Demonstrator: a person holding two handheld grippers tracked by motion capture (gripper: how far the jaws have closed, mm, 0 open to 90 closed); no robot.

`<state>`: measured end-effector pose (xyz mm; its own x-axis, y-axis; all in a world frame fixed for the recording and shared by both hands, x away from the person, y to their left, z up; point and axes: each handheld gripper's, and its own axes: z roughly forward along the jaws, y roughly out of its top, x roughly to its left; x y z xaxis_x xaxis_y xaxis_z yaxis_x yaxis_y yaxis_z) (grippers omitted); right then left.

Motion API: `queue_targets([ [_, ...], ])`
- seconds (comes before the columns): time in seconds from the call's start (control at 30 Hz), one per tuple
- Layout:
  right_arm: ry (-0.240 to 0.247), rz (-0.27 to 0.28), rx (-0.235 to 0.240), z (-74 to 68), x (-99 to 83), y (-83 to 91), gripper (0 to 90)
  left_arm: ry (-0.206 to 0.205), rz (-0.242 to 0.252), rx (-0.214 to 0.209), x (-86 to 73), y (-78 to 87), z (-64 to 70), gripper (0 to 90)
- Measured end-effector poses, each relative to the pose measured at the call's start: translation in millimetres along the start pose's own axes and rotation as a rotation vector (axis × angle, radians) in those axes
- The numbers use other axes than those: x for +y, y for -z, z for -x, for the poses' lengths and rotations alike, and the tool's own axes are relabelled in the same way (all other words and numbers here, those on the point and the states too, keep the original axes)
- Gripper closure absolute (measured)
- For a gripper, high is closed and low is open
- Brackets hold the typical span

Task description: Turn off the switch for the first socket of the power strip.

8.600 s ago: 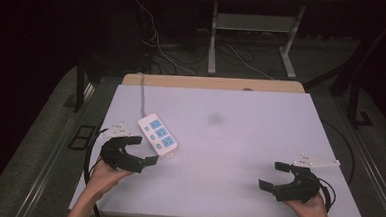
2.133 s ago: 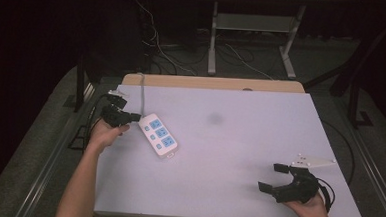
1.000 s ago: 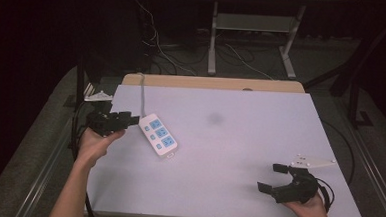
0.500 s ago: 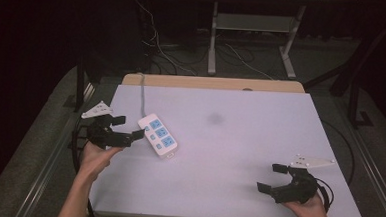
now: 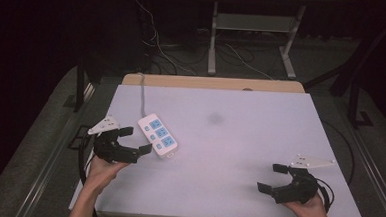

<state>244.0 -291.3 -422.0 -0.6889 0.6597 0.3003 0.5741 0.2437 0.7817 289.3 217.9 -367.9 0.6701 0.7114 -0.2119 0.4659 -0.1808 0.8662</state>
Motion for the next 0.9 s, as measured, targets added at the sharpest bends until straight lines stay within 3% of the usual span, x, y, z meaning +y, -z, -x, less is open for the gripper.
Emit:
queue_targets([
  [0.53, -0.001, 0.002, -0.002, -0.2, -0.3, 0.7, 0.6, -0.009, -0.011, -0.032, -36.1, -14.4, 24.4, 0.0],
  [0.9, 0.0, 0.002, -0.005, 0.3, -0.8, 1.2, 0.6, -0.025, -0.066, -0.058, -51.8, -28.6, 31.4, 0.0],
])
